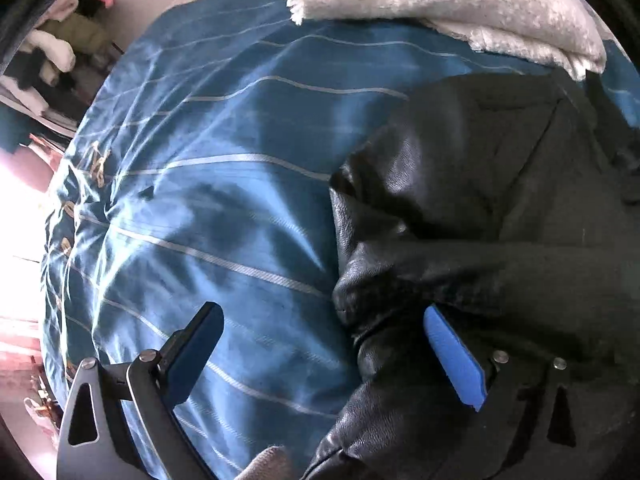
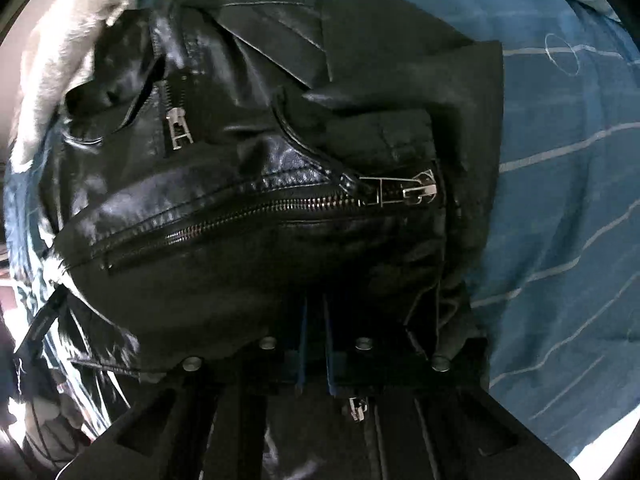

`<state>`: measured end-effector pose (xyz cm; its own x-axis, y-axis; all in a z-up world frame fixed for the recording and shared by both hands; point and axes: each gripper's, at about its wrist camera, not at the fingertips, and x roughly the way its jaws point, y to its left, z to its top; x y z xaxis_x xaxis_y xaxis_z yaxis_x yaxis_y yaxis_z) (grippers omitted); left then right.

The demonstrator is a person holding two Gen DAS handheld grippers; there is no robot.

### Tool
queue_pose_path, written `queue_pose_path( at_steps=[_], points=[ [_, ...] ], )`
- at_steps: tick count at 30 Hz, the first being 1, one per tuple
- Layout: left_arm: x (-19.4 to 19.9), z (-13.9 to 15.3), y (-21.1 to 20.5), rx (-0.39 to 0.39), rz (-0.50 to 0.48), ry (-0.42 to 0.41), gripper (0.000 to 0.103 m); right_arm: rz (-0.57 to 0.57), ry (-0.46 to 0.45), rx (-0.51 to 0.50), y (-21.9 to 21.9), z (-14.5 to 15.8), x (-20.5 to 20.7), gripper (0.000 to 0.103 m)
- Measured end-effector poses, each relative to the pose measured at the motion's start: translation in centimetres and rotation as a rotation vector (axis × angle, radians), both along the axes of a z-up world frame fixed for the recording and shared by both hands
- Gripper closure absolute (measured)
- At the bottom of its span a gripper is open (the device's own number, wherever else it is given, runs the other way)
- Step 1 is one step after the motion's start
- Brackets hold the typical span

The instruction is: Fold large clothes

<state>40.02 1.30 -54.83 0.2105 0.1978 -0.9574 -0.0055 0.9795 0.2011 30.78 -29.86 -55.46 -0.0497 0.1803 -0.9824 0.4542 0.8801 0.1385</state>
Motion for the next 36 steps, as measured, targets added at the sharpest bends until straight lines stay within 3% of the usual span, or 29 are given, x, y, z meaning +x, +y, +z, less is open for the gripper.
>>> queue_pose_path(
  at_steps=[2,5,6,7,10,14,16,18,21,24,27,30,31,32,34,36],
  points=[
    [-0.7,1.7,0.7,-0.009,0.003,-0.012,0.000,-0.019,-0.001,0.020,0.0,0.8,0.1,0.090],
    [-3.7,5.0,2.1,-0.027,-0.014,-0.032,0.000,-0.074,-0.049,0.060,-0.6,4.3,-1.4,0.068],
    [-5.2,5.9,2.6,-0.024,-0.030,-0.040,0.000,-0.090,-0.058,0.066,-0.8,5.6,-2.7,0.054],
    [-6.5,6.5,3.0,-0.015,-0.046,-0.045,0.000,-0.103,-0.053,0.052,-1.1,6.6,-4.3,0.046],
    [-10.6,5.5,3.4,0.041,-0.115,-0.005,0.000,-0.130,-0.017,0.014,-1.9,7.3,-8.6,0.046],
    [-12.9,0.3,4.6,0.044,-0.116,0.120,0.000,-0.166,0.082,0.051,-2.5,2.1,-12.0,0.046],
    [-13.4,-1.3,5.0,0.057,-0.119,0.130,0.000,-0.147,0.096,0.015,-2.7,0.8,-13.0,0.086],
    [-13.3,-1.8,5.4,0.029,-0.105,0.120,0.000,-0.209,0.107,-0.041,-3.5,0.0,-14.1,0.086],
    [-13.1,-2.1,5.5,0.017,-0.102,0.120,0.000,-0.339,0.117,0.022,-4.9,-0.9,-15.1,0.085],
    [-12.9,-3.1,5.9,-0.014,-0.080,0.117,0.000,-0.254,0.121,-0.009,-3.9,0.4,-13.1,0.078],
    [-12.7,-3.9,6.0,-0.024,-0.063,0.120,0.000,-0.197,0.021,-0.010,-3.2,2.2,-10.2,0.061],
    [-12.5,-4.6,6.5,-0.059,0.013,0.127,0.000,-0.167,-0.005,0.013,-3.6,0.9,-7.7,0.063],
    [-12.4,-4.8,7.0,-0.078,0.043,0.129,0.000,-0.152,-0.003,0.008,-3.7,0.2,-6.9,0.076],
    [-12.3,-4.9,7.2,-0.085,0.058,0.127,0.000,-0.151,-0.015,0.008,-4.1,-0.3,-6.6,0.078],
    [-12.5,-4.6,7.0,-0.060,0.058,0.113,0.000,-0.214,-0.013,0.040,-5.5,-1.4,-6.9,0.082],
    [-13.5,-3.4,6.1,0.022,0.062,0.078,0.000,-0.249,-0.017,0.104,-6.6,-2.1,-7.0,0.082]
  ],
)
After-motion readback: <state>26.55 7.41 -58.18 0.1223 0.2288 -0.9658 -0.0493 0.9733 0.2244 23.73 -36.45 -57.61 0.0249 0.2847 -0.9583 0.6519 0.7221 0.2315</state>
